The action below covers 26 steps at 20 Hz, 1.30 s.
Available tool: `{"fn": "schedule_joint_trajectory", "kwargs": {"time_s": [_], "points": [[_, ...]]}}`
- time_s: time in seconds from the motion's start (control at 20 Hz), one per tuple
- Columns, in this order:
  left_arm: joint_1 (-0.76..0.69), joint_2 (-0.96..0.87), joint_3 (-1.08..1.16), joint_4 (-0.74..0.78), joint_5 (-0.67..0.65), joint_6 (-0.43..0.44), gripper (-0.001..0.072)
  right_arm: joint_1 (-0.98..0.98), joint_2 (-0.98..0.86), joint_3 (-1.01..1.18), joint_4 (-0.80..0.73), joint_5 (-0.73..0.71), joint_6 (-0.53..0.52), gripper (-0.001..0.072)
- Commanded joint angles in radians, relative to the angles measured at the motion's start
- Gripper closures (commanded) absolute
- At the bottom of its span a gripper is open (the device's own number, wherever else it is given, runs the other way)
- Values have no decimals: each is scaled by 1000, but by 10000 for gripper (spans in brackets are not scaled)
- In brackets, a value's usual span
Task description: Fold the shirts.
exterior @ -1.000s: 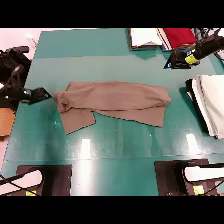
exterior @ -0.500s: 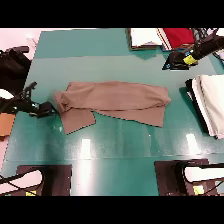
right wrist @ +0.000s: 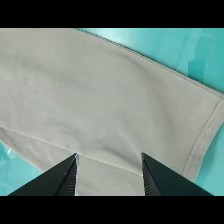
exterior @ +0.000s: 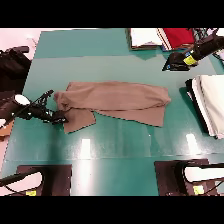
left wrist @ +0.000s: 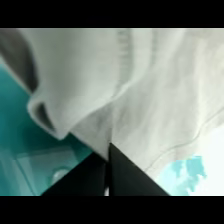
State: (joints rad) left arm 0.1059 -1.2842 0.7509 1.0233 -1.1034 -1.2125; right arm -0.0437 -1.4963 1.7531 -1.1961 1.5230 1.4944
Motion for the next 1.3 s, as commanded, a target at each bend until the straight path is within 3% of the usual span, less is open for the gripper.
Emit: {"fn": "schedule_joint_trajectory", "kwargs": {"time_s": [0.0,0.1,0.35,0.45,0.6,0.65,0.7,0.75,0.9,1.0,1.15,1.25], "points": [[-14,91,43,-13,-43,-24,677,1,1,1,0,23,0,261],[-14,218,57,-13,-89,-45,677,1,8,1,-1,25,0,261],[-14,502,56,-13,-388,-50,678,1,60,1,-3,-8,0,261],[-14,571,56,-21,-418,-107,678,1,74,1,-2,-8,0,261],[-14,621,56,-117,-446,-116,674,0,80,1,-2,-1,0,261],[-14,620,56,-156,-439,-115,540,1,80,1,-2,-2,0,261],[-14,621,57,-185,-411,-119,181,1,80,1,-1,-1,0,261],[-14,620,57,-202,-370,-125,105,1,80,1,0,2,0,261],[-14,620,72,-191,-222,-123,104,0,80,1,-2,20,0,261],[-14,619,95,-97,-144,-128,105,-13,80,1,-3,34,0,261],[17,584,95,127,-122,-207,95,-23,80,1,-4,55,-11,261],[72,511,95,151,-91,-207,95,-22,80,-4,-8,56,-18,261]]}}
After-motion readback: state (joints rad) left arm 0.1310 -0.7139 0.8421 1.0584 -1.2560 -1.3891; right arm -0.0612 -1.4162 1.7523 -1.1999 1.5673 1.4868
